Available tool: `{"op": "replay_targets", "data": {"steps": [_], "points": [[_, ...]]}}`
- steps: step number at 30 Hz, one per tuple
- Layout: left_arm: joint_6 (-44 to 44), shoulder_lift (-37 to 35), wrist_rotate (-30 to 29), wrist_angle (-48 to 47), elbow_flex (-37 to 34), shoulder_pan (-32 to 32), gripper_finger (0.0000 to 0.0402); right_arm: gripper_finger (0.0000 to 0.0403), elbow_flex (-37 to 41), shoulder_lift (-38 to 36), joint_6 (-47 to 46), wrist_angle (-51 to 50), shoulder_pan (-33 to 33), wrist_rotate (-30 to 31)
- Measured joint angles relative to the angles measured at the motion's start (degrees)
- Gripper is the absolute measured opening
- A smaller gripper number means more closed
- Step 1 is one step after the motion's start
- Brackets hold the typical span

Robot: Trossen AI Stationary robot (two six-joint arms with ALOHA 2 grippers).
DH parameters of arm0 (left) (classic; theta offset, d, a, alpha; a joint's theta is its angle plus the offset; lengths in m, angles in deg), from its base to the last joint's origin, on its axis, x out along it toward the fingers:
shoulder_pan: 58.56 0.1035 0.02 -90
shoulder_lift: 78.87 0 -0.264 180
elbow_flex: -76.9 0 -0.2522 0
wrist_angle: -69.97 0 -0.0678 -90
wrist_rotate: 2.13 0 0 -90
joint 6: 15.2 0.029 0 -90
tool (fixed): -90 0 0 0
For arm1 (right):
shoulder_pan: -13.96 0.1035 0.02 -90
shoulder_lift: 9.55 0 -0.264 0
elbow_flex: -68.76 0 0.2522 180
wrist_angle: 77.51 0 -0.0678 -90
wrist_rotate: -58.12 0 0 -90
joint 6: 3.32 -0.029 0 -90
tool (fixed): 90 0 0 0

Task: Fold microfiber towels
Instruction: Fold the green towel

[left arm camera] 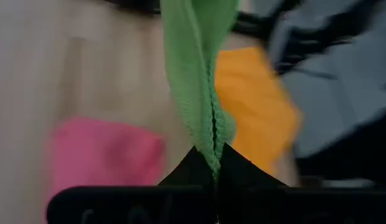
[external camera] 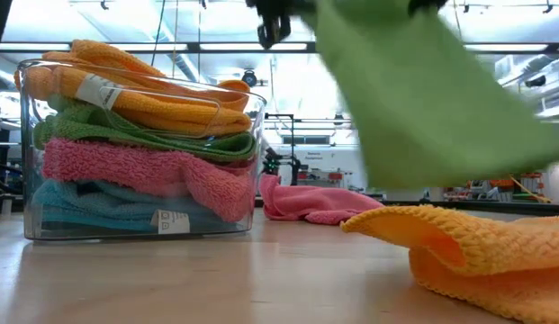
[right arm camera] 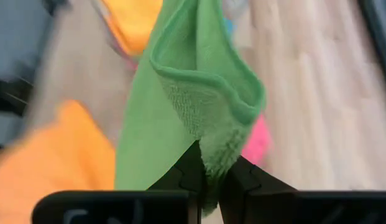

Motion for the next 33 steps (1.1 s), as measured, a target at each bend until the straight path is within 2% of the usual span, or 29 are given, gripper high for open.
{"op": "replay_targets", "data": {"steps": [3,7,9,11,14,17,21,28,33], "points": [[3.9,1.03,-7.01,-2.49,-0.11,1.7,0.0008,0.0038,4.23,0.09,6.0,0.95,-1.98,6.53],[8.11,2.0,-16.3,0.34,-0.15,4.26,0.0021,0.0038,7.6,0.22,12.47,0.94,-6.16,16.43],[9.94,1.87,-20.49,5.14,-0.01,6.06,0.0019,0.0038,7.73,0.21,15.78,1.25,-8.92,20.13],[11.38,1.79,-23.62,8.19,0.0,7.92,0.0011,0.0038,7.69,0.21,19.83,2.86,-11.89,22.03],[13.44,1.79,-24.48,13.09,0.0,10.75,0.0007,0.0038,7.66,0.19,26.85,6.64,-16.44,22.59],[16.28,1.79,-26.31,16.46,0.0,12.67,0.0016,0.0038,7.66,0.19,32.32,10.24,-20.68,22.57],[20.35,1.79,-27.48,17.57,0.0,14.26,0.002,0.0038,7.62,0.19,34.72,14.11,-24.87,21.85],[20.43,1.79,-25.08,13.66,0.0,12.64,0.001,0.0038,8.12,0.19,29.46,11.06,-25.67,5.85],[19.69,1.79,-24.2,6.6,0.0,8.95,0.0027,0.0038,12.02,0.19,24.91,10.0,-21.65,0.9]]}}
